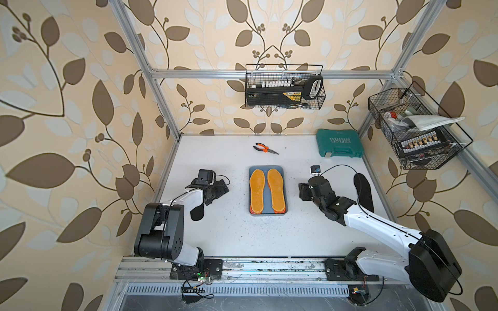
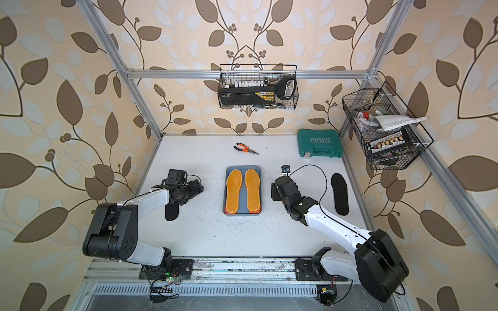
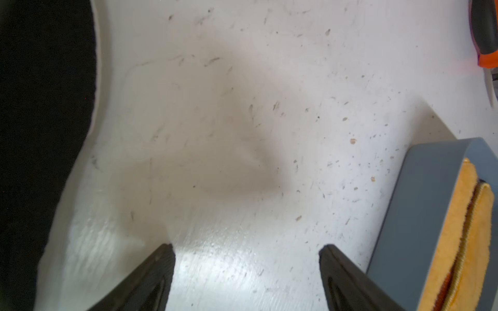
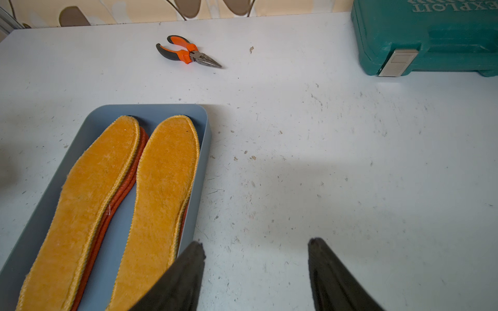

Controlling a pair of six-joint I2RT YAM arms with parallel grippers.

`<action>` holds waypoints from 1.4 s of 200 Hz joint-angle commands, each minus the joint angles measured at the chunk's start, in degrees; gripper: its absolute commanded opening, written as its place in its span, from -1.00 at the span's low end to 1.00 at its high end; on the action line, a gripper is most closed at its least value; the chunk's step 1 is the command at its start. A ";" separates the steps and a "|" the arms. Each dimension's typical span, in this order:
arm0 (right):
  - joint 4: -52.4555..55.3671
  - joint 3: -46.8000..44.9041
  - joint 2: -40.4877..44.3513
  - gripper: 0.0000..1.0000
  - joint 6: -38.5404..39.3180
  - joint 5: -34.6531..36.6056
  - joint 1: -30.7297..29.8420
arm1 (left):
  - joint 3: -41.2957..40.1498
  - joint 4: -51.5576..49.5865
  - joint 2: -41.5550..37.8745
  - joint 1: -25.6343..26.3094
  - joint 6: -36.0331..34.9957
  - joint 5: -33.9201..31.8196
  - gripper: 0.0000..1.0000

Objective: Put the insoles into the storage box
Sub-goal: Move the insole to the center of the board.

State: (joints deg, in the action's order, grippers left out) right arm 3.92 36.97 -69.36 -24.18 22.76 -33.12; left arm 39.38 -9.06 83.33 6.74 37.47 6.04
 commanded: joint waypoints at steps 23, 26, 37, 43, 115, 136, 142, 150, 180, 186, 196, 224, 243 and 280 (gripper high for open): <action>1.43 1.70 -2.50 0.27 -0.25 0.54 -0.27 | 0.83 -6.29 -10.31 -6.42 -5.11 -3.90 0.84; 1.54 1.77 -2.59 0.27 -0.34 0.53 -0.29 | 0.56 -6.24 -10.79 -7.83 -5.17 -3.13 0.84; 1.76 2.03 -3.05 0.27 -0.42 0.53 -0.27 | -0.86 -5.15 -12.43 -12.72 -5.30 -0.99 0.82; 1.86 2.14 -3.26 0.27 -0.47 0.49 -0.27 | -1.59 -4.59 -13.17 -14.72 -5.31 -0.87 0.81; 2.12 2.06 -2.45 0.28 -0.42 0.84 -0.27 | -1.16 -3.21 -6.82 -24.21 -5.73 0.71 0.68; 2.19 2.05 -2.30 0.28 -0.50 0.79 -0.27 | -0.19 -4.75 -5.38 -24.75 -5.38 -0.26 0.71; 2.28 2.11 -2.32 0.28 -0.51 0.66 -0.23 | -0.18 -4.86 -5.37 -24.87 -5.22 -0.35 0.71; 2.32 2.14 -2.24 0.28 -0.51 0.54 -0.27 | -0.10 -4.69 -5.30 -24.98 -5.44 -0.03 0.71; 2.32 2.06 -1.93 0.28 -0.60 0.52 -0.23 | 1.72 -5.45 -1.77 -24.94 -6.71 2.87 0.70; 2.32 2.06 -2.00 0.28 -0.64 0.45 -0.21 | 2.37 -5.88 -1.17 -24.96 -6.89 3.59 0.69; 2.45 2.07 -1.89 0.28 -0.60 0.45 -0.19 | 3.32 -6.41 1.85 -24.95 -6.98 4.26 0.68; 2.39 1.88 -1.55 0.28 -0.78 0.36 -0.07 | 4.83 -6.92 4.24 -25.01 -7.53 5.86 0.47; 2.20 1.88 -1.68 0.28 -0.99 -0.36 0.15 | 5.16 -6.81 4.77 -24.99 -7.92 6.67 0.28; 2.10 1.97 -2.16 0.28 -1.13 -1.03 0.49 | 6.41 -6.91 6.82 -24.91 -8.87 8.73 -0.09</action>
State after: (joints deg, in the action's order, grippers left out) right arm 5.39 37.52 -71.94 -24.58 22.44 -32.99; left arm 43.29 -14.68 88.71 -17.69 29.71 11.97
